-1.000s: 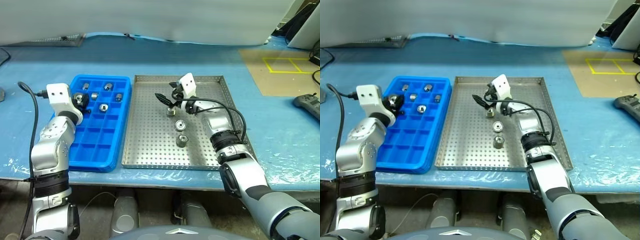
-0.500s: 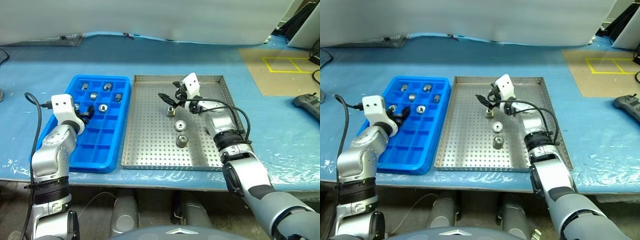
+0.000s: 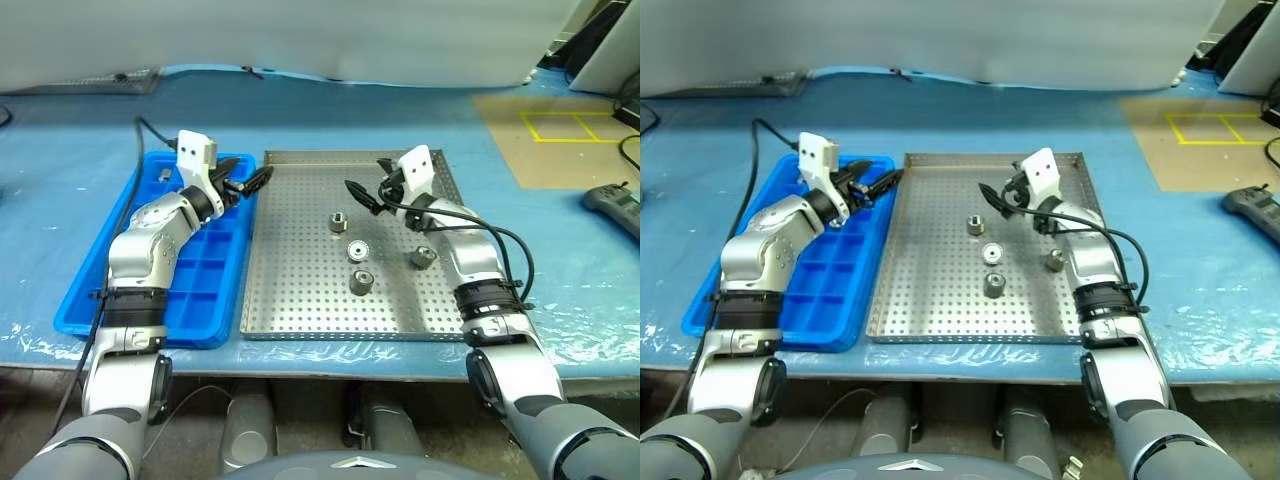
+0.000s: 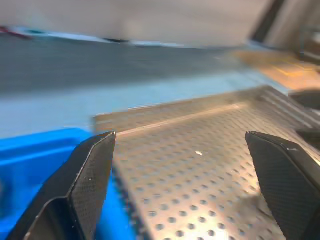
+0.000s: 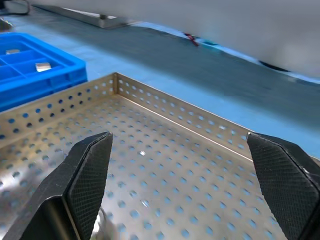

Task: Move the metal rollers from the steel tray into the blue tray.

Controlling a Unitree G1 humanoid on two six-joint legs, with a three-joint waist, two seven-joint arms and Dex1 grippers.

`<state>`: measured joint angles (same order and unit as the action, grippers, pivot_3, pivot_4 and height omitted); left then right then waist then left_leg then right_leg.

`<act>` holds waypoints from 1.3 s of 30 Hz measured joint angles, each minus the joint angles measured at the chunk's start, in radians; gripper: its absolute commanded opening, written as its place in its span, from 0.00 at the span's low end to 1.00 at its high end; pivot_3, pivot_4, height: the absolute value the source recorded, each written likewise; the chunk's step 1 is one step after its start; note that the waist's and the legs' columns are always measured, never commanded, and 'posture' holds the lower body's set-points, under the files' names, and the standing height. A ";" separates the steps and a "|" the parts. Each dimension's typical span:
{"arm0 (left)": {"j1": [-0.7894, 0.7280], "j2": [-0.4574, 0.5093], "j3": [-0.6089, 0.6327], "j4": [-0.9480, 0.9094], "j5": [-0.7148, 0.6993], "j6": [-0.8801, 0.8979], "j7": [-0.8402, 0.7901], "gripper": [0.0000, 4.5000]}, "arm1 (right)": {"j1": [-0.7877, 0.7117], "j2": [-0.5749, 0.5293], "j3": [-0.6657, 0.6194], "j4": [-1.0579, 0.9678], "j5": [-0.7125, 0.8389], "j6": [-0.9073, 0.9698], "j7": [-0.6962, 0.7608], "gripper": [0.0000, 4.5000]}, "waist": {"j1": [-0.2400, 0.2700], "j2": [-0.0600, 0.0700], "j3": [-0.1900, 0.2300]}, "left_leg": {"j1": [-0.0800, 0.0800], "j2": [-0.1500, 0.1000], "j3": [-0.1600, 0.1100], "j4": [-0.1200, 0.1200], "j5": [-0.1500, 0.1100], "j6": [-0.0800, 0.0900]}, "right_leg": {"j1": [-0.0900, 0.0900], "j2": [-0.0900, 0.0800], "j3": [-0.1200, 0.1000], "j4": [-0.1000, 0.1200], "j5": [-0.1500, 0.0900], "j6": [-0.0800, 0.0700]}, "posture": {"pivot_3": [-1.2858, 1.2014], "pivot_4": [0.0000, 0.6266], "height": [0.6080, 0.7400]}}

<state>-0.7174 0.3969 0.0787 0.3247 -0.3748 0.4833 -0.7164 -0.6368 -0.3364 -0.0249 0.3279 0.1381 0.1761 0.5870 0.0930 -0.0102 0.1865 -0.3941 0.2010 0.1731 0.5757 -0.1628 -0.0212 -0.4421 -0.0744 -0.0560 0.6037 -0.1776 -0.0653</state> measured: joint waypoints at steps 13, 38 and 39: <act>-0.370 -0.146 -0.147 0.732 0.182 -0.379 -0.305 0.97 | 0.313 -0.126 -0.002 -0.547 0.102 0.361 0.039 1.00 | -0.067 0.000 0.000 | 0.003 -0.006 0.000 -0.004 -0.001 0.001 | 0.006 0.000 0.001 -0.011 -0.001 0.010 | 0.38 0.24 1.00; -0.331 -0.148 0.057 0.816 0.191 -0.385 -0.267 0.38 | 0.291 -0.111 0.002 -0.507 0.071 0.354 -0.081 1.00 | -0.081 0.000 0.000 | 0.004 -0.009 0.000 -0.005 -0.004 0.008 | 0.010 -0.001 0.001 -0.018 0.004 0.005 | 0.44 0.24 1.00; -0.322 -0.135 0.077 0.768 0.169 -0.359 -0.265 0.38 | 0.265 -0.102 0.014 -0.479 0.069 0.341 -0.073 1.00 | -0.080 0.000 0.000 | 0.004 -0.008 0.000 -0.005 -0.004 0.008 | 0.010 -0.001 0.001 -0.018 0.004 0.005 | 0.45 0.24 1.00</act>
<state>-1.0399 0.2619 0.1557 1.0924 -0.2062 0.1239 -0.9812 -0.3718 -0.4384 -0.0106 -0.1509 0.2074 0.5173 0.5141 0.0131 -0.0102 0.1864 -0.3900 0.1926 0.1735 0.5708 -0.1669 -0.0134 -0.4320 -0.0750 -0.0547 0.5862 -0.1740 -0.0602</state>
